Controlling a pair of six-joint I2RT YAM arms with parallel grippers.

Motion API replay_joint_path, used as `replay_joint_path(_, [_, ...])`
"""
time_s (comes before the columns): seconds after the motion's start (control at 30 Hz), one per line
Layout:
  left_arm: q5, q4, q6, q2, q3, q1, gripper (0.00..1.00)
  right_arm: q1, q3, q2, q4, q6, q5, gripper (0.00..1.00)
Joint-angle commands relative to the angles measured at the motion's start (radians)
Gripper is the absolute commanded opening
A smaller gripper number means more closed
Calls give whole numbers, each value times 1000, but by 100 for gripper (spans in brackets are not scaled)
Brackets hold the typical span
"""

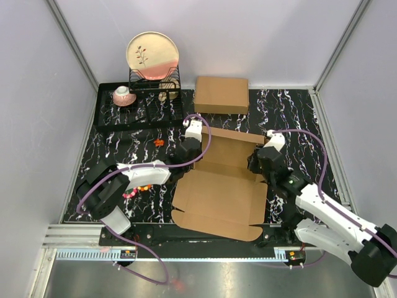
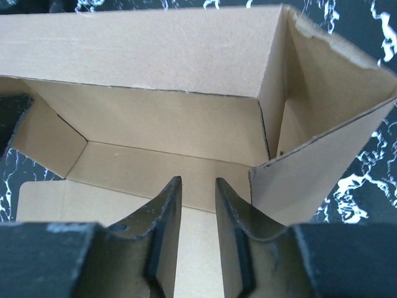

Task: Fold the paper box

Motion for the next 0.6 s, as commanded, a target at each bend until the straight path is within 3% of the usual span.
replay_joint_path(0.0, [11, -43, -19, -3, -7, -10, 0, -3, 55, -106, 10, -45, -8, 42])
replay_joint_path(0.03, [9, -48, -19, -1, -4, -10, 0, -1, 67, -150, 3, -53, -5, 50])
replay_joint_path(0.13, [1, -52, -19, 0, -6, -10, 0, -1, 126, -221, -39, -88, 29, 57])
replay_joint_path(0.33, [-2, -58, -34, 5, -7, -8, 0, -1, 233, -247, -145, -107, 271, 54])
replay_joint_path(0.43, [-2, -60, -43, 6, -9, -8, 0, -4, 270, -163, -258, -32, 449, 33])
replay_joint_path(0.47, [-3, -60, -45, 3, -11, -8, 0, -4, 273, -142, -293, -12, 474, 21])
replay_joint_path(0.57, [-6, -54, -48, -3, -20, -8, 0, -21, 247, -86, -306, 51, 491, 8])
